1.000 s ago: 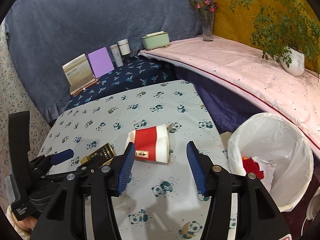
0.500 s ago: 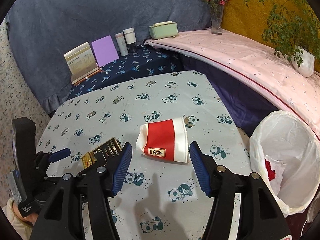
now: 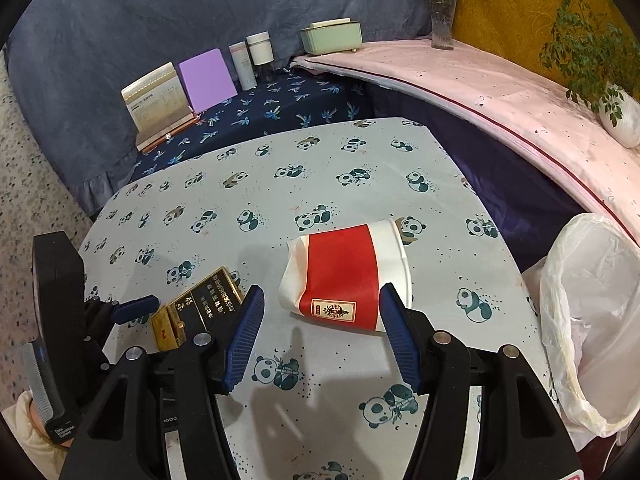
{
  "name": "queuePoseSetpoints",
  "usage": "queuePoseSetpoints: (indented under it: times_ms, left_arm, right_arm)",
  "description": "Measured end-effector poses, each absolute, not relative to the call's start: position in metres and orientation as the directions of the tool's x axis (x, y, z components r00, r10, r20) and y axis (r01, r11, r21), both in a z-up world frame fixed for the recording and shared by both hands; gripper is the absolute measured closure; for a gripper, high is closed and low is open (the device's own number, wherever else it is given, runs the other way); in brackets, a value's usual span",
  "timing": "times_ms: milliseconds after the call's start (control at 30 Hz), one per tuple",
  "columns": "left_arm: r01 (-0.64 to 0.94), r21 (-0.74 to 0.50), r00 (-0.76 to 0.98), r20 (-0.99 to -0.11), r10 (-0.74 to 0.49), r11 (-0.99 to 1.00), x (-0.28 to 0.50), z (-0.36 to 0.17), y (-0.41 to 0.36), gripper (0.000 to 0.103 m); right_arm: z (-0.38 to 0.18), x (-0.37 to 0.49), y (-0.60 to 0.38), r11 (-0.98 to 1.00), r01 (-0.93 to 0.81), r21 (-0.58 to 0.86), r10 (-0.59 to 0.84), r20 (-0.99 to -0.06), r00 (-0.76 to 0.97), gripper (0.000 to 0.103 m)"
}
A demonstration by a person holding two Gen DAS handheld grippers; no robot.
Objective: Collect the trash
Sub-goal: 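Grasp the gold box with the left gripper while the right grasps the red-and-white paper cup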
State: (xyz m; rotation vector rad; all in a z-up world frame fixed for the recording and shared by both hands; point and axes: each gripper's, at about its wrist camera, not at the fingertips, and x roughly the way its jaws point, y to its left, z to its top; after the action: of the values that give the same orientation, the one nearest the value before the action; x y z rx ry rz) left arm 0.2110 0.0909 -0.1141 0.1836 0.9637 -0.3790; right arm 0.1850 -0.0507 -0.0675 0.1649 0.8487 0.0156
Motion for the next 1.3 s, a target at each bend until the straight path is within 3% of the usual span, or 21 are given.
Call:
queuePoseSetpoints:
  times_ms: [300,533,1300]
  left_arm:
    - [0.306,-0.027,0.526,-0.828,-0.192,0.952,0.212,-0.109,0.086,0.043]
    - [0.208,-0.065,0.528,-0.832,-0.168,0.976,0.211,-0.107,0.086,0.047]
    - [0.17,-0.118,0.503,-0.843,-0.189,0.978,0.209,-0.102,0.084,0.048]
  right_arm:
    - [-0.079,0.193,-0.049,0.986,0.061,0.152,0.078,-0.761,0.644,0.045]
    - [-0.083,0.196,-0.054,0.986,0.073,0.147,0.066,-0.763,0.643,0.045]
    - [-0.088,0.204,-0.077,0.977,0.086,0.196,0.098,-0.768,0.632,0.044]
